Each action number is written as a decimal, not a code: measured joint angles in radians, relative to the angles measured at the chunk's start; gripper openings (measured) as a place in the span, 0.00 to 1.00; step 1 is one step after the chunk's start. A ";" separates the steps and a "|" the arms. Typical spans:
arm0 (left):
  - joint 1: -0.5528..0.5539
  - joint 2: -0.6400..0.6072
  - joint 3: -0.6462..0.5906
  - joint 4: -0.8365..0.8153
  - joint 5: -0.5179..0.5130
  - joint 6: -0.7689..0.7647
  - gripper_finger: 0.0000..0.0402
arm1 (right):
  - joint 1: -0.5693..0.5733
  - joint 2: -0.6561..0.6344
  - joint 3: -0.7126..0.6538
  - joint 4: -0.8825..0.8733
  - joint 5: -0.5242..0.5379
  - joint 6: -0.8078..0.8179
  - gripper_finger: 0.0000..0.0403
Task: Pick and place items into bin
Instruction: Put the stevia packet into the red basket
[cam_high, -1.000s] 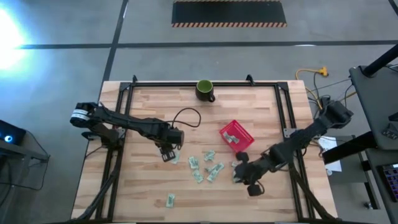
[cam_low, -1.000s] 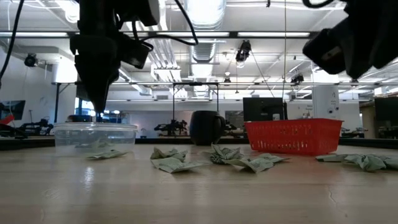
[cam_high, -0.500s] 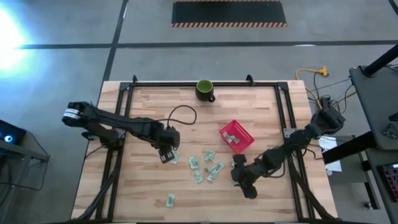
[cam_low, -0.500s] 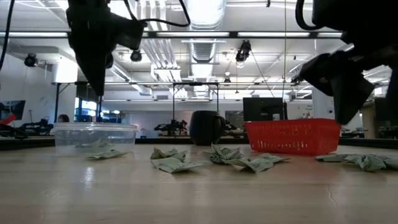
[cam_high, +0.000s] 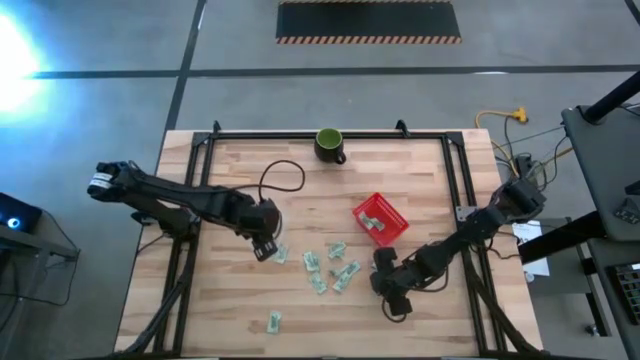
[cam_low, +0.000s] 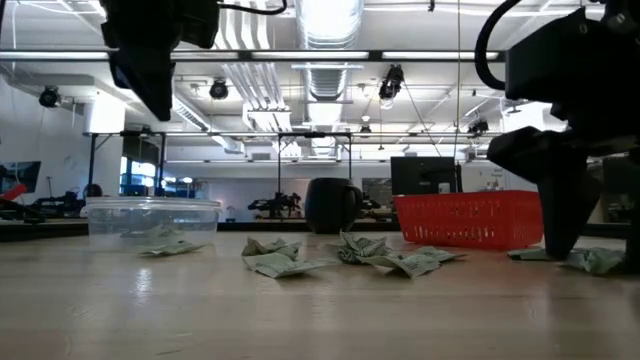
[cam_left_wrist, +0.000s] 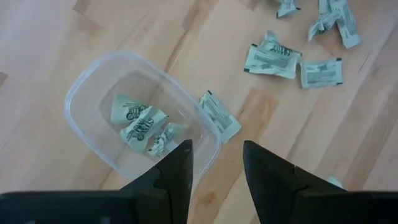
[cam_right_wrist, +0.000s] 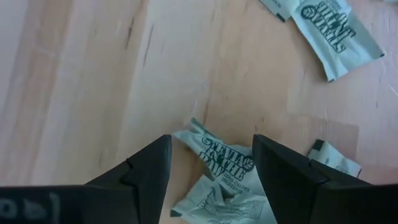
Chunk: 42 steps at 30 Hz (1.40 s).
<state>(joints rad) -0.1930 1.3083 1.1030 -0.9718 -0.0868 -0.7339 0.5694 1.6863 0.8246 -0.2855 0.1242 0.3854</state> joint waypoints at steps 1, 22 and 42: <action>-0.001 0.000 0.000 0.000 0.000 -0.003 0.31 | 0.000 0.000 0.000 -0.004 0.000 0.003 0.54; -0.006 0.006 0.000 0.021 -0.018 -0.019 0.31 | 0.000 0.003 0.023 -0.025 0.003 0.022 0.18; -0.006 0.006 -0.002 0.022 -0.027 -0.013 0.31 | 0.000 -0.192 0.040 -0.030 0.081 0.024 0.03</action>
<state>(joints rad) -0.1986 1.3140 1.1007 -0.9501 -0.1139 -0.7467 0.5690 1.4945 0.8642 -0.3151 0.2048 0.4094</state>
